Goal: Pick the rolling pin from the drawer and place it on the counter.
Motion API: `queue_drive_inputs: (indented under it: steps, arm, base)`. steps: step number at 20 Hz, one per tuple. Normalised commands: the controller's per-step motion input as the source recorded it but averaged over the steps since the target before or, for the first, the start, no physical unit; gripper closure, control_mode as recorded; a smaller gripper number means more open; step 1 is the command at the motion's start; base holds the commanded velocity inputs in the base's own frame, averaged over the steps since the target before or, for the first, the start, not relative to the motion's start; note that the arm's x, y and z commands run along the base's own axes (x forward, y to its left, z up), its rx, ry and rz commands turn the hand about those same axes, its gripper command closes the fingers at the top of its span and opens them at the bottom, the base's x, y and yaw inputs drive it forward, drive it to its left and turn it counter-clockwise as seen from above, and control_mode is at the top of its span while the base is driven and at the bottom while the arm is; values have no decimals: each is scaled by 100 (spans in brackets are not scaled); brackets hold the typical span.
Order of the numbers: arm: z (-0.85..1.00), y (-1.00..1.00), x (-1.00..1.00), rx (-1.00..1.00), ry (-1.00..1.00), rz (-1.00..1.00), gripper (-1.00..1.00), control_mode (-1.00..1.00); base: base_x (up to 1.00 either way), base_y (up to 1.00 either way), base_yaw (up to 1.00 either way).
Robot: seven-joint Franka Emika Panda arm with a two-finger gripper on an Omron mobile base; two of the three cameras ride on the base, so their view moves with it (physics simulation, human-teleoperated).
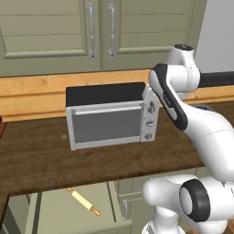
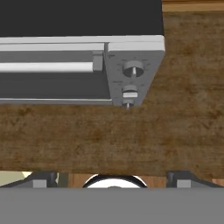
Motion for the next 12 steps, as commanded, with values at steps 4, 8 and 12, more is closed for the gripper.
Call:
queue_drive_inputs:
  steps: [4,8,12]
  arm:
    - [0,0,0,0,0,0,-100,-100]
    - [-28,69,-63,-2,5,0,-100,-100]
    - [-37,100,-64,-4,11,2,-100,-100]
  base:
    - [0,0,0]
    - [0,0,0]
    - [0,0,0]
